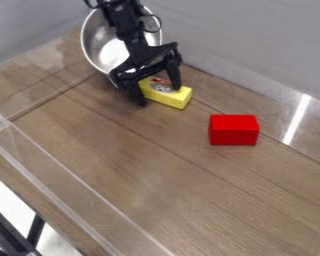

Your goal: Put butter into the silver pot

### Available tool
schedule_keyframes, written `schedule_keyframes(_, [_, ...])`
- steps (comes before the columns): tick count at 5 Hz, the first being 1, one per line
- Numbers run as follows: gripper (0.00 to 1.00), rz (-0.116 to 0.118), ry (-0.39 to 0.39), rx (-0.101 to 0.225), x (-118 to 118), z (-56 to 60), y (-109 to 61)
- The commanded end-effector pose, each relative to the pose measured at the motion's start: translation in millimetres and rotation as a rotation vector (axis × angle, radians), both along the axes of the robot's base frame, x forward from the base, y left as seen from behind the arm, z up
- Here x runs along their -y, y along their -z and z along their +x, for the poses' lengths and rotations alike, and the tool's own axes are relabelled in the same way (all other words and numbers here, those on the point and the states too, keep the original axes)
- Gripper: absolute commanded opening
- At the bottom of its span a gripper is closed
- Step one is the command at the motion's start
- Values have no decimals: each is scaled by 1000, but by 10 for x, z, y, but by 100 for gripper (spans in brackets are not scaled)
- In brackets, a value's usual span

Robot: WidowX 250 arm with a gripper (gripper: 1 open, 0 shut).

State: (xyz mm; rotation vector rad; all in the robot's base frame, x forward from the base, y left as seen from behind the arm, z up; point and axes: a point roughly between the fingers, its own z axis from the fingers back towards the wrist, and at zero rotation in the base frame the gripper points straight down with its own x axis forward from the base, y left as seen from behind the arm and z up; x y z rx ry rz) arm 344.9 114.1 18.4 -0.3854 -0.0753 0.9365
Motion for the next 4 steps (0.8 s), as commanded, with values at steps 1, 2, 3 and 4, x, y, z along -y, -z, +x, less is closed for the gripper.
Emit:
schedule_keyframes(1, [100,-24,-18,-7,90,67,60])
schedule_keyframes(2, [0,-32,-29,-4,100,95,69])
schedule_keyframes(3, [0,-35,-35,-1,111,115,72])
schedule_keyframes(4, [0,-34,-32,3,118,129,76])
